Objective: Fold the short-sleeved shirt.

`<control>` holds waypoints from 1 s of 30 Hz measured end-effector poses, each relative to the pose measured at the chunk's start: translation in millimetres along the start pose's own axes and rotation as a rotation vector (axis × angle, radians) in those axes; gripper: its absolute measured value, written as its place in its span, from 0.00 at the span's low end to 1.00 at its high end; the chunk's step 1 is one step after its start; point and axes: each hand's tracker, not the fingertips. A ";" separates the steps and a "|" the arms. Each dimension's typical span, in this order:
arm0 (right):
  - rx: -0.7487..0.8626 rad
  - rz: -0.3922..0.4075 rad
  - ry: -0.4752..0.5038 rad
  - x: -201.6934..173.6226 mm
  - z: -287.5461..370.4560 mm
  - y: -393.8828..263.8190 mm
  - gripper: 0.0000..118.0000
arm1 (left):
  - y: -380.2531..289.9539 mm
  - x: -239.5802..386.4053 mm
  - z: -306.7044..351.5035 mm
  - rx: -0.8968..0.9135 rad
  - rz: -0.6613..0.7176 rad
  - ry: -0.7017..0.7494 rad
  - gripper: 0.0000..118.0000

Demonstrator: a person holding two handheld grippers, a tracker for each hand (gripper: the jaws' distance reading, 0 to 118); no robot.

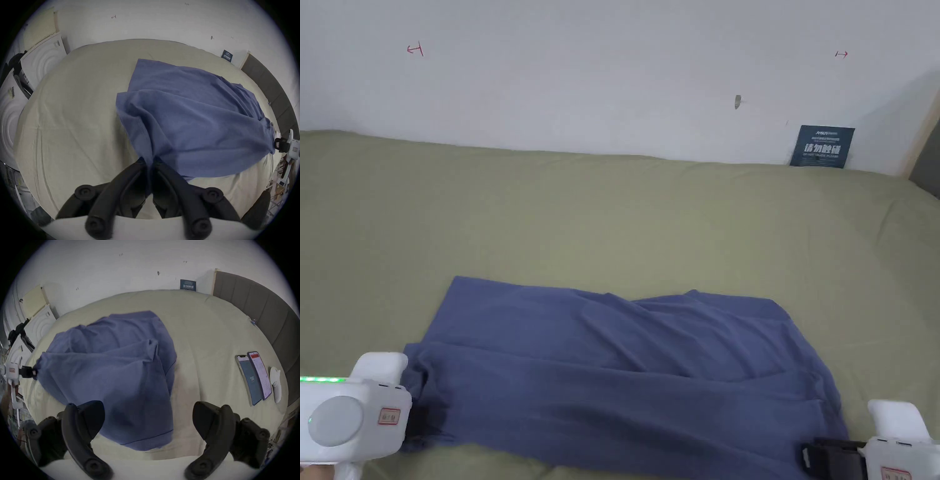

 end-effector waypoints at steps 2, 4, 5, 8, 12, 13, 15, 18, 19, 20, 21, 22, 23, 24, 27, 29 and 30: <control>-0.005 -0.003 0.014 -0.6 -4.5 -0.3 0.09 | 0.0 2.9 2.0 0.000 -0.004 0.002 0.06; 0.004 -0.026 0.017 1.6 4.6 -3.5 0.04 | -0.7 1.1 4.2 0.002 -0.003 0.000 0.06; 0.015 -0.028 0.030 1.1 9.5 -3.6 0.04 | -1.4 0.2 6.2 0.005 -0.004 0.001 0.06; 0.041 -0.028 0.036 6.7 26.3 -2.9 0.04 | -4.2 0.6 19.1 0.019 -0.015 0.000 0.06; 0.059 -0.025 0.042 5.5 52.4 -8.7 0.04 | -16.8 -4.8 38.6 0.025 -0.002 -0.026 0.06; 0.060 -0.022 0.046 4.9 58.6 -12.9 0.04 | -22.9 -6.4 43.9 0.021 0.005 -0.034 0.06; 0.057 -0.017 0.047 3.1 70.8 -25.0 0.04 | -37.8 -8.2 57.0 0.004 0.015 -0.073 0.06; 0.045 -0.017 0.068 3.1 90.2 -52.8 0.04 | -67.4 -14.7 74.6 0.012 -0.002 -0.046 0.06; 0.034 -0.017 0.079 2.9 96.9 -64.3 0.04 | -77.9 -20.0 81.2 0.008 -0.004 -0.045 0.06; 0.028 -0.014 0.087 2.2 102.9 -74.1 0.04 | -86.5 -24.9 86.9 0.006 0.004 -0.051 0.06; 0.024 -0.013 0.093 0.8 109.2 -84.9 0.04 | -96.1 -30.3 92.6 0.002 0.018 -0.064 0.06; 0.015 -0.009 0.100 -0.8 114.8 -94.7 0.04 | -104.3 -34.5 97.1 -0.008 0.024 -0.067 0.06; 0.009 -0.007 0.105 -2.1 118.3 -102.2 0.04 | -111.6 -37.2 100.7 -0.011 0.027 -0.066 0.06; 0.004 -0.006 0.110 -4.0 121.5 -109.3 0.04 | -119.5 -39.5 104.5 -0.012 0.026 -0.067 0.06; -0.011 -0.003 0.114 -8.6 121.1 -120.3 0.04 | -131.5 -40.7 107.5 -0.023 0.024 -0.065 0.06; -0.016 -0.004 0.111 -11.0 116.8 -121.6 0.04 | -134.9 -41.0 106.0 -0.024 0.032 -0.068 0.06; -0.018 -0.008 0.108 -11.9 115.5 -120.4 0.04 | -134.0 -39.4 104.1 -0.024 0.035 -0.070 0.06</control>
